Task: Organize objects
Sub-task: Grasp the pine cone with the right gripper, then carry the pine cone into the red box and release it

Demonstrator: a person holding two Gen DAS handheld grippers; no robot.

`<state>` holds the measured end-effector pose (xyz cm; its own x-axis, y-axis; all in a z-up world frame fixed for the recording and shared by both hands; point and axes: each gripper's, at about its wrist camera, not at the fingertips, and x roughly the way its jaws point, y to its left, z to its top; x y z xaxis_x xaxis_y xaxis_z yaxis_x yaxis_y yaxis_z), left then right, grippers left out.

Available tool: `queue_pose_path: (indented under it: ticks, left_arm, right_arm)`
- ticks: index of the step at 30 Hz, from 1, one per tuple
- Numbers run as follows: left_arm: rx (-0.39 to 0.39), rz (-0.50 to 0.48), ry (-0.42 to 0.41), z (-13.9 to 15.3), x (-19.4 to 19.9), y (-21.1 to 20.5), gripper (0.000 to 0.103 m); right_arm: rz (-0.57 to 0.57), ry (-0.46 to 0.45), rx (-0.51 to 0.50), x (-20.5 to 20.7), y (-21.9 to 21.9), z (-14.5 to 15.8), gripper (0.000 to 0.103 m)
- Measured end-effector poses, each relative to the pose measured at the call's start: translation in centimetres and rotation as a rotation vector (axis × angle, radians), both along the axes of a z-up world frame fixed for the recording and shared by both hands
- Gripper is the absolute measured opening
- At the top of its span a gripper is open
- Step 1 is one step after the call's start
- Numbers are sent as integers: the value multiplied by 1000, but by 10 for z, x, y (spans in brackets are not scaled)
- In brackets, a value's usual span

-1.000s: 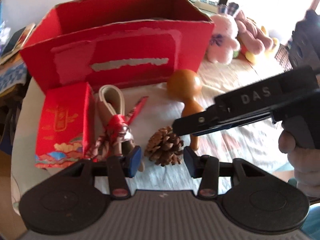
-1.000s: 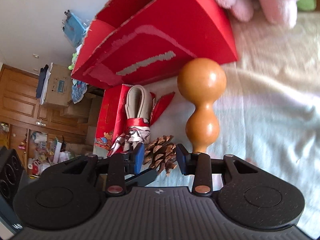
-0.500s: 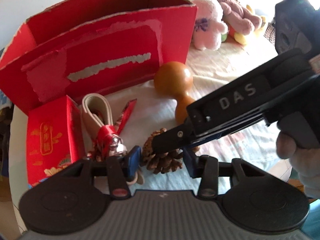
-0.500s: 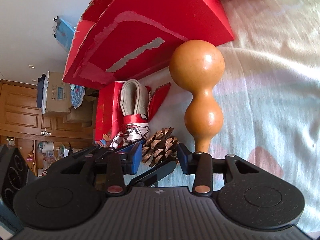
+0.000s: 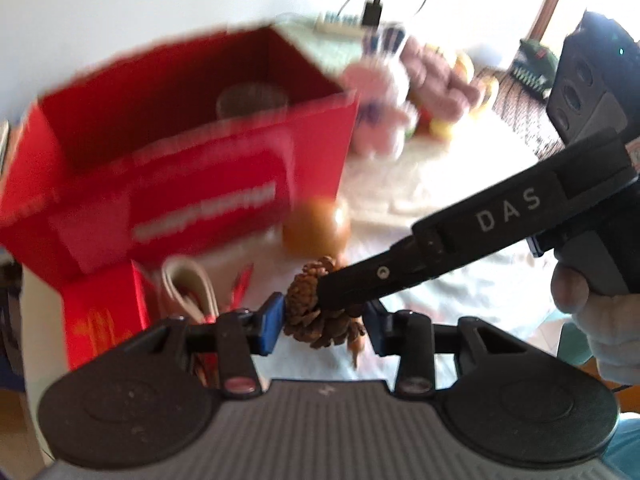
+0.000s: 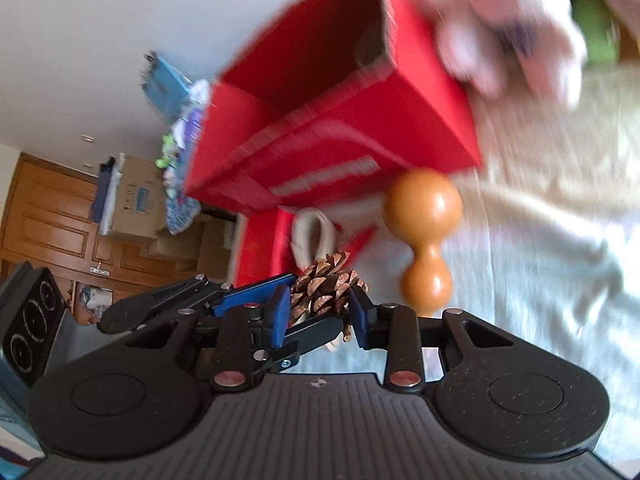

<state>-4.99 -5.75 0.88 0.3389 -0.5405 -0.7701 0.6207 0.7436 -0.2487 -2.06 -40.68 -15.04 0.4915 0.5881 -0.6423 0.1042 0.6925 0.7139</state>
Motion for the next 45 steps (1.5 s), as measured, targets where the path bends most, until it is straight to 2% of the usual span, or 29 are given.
queue_pose_path:
  ticks: [4,8,11,13,18,22,26,31,36,42,45]
  left_arm:
    - [-61,-2,-77,33,12,6,41]
    - [-99,15,-173,62,38,8,41]
    - [-110,34,-221,70,63,9,40]
    - [-104,46,-227,66,84,6,40]
    - [-86,73,-140,39,130,0,40]
    - [-118,79,19,8,161,-3,40]
    - [-120,49,109,-14,172,-12,40]
    - [-110,9,161,-24,174,-28,41]
    - [-138,-6,222,-32,177,-34,42]
    - [-190,-8,297,-40,181,-32,42]
    - [-215,-11,320,-43,182,-31,42]
  right_arm:
    - [3,-98,-40,12,-6,36,35]
    - [14,-189,-121,45,-4,69,35]
    - [18,-239,-205,73,3,79,35]
    - [27,-234,-254,93,8,74,35]
    - [72,-147,-341,137,19,49,35]
    - [104,-40,-384,156,23,29,35]
    - [168,57,-471,171,27,20,35]
    - [235,164,-546,185,28,15,35]
    - [296,242,-606,194,32,12,33]
    - [311,294,-666,199,37,9,34]
    - [294,292,-678,196,36,7,34]
